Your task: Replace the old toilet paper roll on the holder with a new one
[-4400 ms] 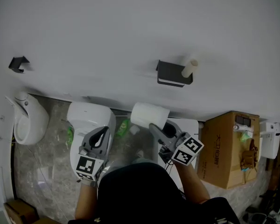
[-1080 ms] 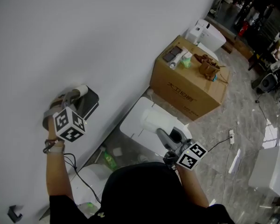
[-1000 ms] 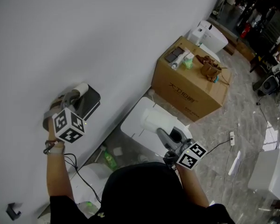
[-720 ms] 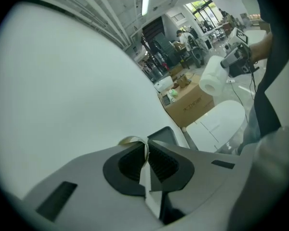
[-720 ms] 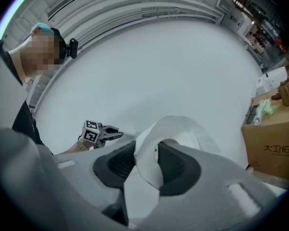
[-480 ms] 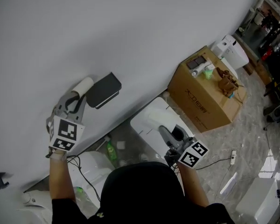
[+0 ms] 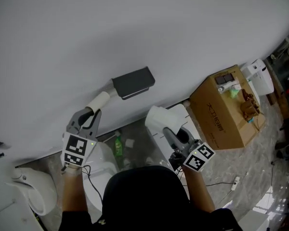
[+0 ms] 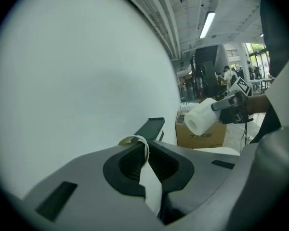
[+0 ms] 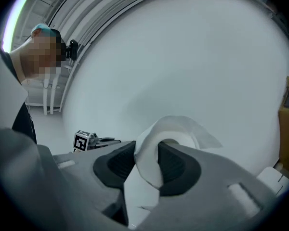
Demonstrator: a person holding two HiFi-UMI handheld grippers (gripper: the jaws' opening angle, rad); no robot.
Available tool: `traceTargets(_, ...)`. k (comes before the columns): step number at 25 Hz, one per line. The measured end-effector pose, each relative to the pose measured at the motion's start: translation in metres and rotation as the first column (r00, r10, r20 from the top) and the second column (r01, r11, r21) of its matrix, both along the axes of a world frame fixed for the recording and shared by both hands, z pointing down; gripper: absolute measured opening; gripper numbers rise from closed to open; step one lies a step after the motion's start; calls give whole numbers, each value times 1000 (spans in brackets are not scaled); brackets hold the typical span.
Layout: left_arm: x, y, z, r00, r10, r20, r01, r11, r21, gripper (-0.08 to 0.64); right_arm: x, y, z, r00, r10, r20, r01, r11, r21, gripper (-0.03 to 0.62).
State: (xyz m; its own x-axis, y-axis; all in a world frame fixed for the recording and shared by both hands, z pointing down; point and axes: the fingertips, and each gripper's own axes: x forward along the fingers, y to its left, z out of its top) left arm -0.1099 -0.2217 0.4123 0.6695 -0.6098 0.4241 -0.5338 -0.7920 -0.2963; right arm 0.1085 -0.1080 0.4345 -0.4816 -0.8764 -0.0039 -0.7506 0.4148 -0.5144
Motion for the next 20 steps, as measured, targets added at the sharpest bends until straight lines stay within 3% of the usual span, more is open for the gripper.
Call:
traceTargets(6, -34, 34, 30, 990, -116, -77, 109, 990, -84, 31, -38, -15, 1, 995, -104, -6, 104, 995, -7, 137)
traceTargets(12, -71, 61, 56, 959, -249, -133, 227, 961, -159, 31, -68, -25, 2, 985, -174, -16, 173, 985, -15, 136)
traceTargets(20, -89, 82, 75, 942, -304, -142, 272, 940, -205, 32, -84, -34, -2, 974, -211, -78, 211, 977, -9, 136)
